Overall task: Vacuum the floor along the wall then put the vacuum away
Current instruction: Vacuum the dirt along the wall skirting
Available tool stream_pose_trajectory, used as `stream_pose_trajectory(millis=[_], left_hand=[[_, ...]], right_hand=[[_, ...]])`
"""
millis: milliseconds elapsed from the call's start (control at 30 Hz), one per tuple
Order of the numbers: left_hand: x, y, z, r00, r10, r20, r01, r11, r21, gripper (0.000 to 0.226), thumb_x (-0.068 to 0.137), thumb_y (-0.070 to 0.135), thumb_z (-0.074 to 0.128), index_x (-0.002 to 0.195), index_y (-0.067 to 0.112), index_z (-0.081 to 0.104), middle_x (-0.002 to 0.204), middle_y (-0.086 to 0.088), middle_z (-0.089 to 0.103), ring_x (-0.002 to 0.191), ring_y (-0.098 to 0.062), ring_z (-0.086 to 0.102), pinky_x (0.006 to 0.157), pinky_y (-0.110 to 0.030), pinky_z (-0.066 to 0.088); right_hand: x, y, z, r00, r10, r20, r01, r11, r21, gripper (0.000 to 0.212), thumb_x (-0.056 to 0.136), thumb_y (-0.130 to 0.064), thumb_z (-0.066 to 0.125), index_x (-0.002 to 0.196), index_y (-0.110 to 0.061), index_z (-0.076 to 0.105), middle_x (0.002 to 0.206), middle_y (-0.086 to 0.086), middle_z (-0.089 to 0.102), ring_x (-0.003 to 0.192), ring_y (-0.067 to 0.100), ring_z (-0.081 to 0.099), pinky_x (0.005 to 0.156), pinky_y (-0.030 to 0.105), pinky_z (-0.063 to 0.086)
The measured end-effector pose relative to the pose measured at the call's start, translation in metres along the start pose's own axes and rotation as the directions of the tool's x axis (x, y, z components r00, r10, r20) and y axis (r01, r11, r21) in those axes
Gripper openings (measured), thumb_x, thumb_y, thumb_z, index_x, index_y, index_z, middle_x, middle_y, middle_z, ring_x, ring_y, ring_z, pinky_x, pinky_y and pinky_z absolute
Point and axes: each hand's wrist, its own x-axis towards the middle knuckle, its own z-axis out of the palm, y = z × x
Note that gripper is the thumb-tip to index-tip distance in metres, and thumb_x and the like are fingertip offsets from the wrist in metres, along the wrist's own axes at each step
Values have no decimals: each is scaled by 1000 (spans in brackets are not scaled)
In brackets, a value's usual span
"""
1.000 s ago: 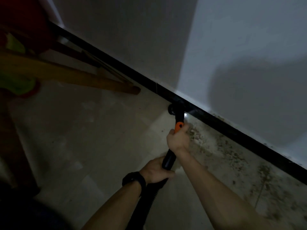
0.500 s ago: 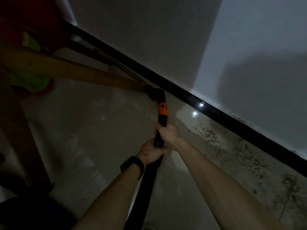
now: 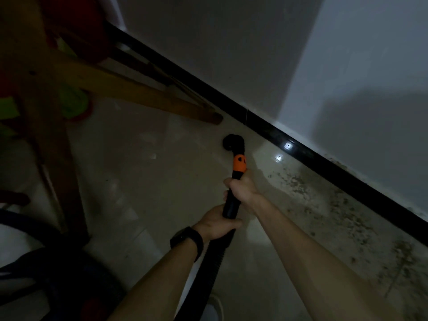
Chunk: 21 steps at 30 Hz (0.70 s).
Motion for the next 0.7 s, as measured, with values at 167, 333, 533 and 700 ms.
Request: stream_pose_trajectory(millis=[167, 333, 533, 700], left_hand=[[-11, -12, -31, 998, -23, -50, 23, 1000, -5, 26, 83, 34, 68, 108, 26, 66, 102, 3, 68, 91, -15, 66, 80, -29, 56], [1, 4, -51, 985, 3, -171, -1, 1000, 13, 42, 87, 29, 66, 129, 27, 60, 108, 5, 64, 94, -16, 62, 69, -25, 49], [-1, 3, -22, 996, 32, -88, -31, 1000, 5, 46, 91, 27, 63, 135, 30, 54, 109, 7, 62, 95, -14, 61, 68, -20, 48], [-15, 9, 23, 993, -9, 119, 0, 997, 74, 22, 73, 31, 70, 92, 22, 63, 91, 1, 67, 78, -16, 63, 69, -27, 49]], right_hand=[[-5, -3, 20, 993, -75, 86, 79, 996, -36, 29, 97, -20, 69, 111, -11, 45, 99, 14, 59, 77, 26, 63, 70, 40, 58], [2, -16, 26, 978, -168, 125, 187, 969, -160, 39, 102, -26, 61, 135, -8, 50, 119, 12, 61, 114, 33, 63, 100, 48, 53], [-4, -2, 6, 993, -107, 51, 115, 978, -173, 38, 96, -20, 64, 130, -8, 53, 106, 11, 65, 98, 29, 65, 86, 44, 56], [-27, 17, -44, 995, 11, -101, 5, 987, 161, 22, 87, -7, 68, 104, -8, 53, 98, 15, 65, 74, 28, 73, 53, 32, 56]])
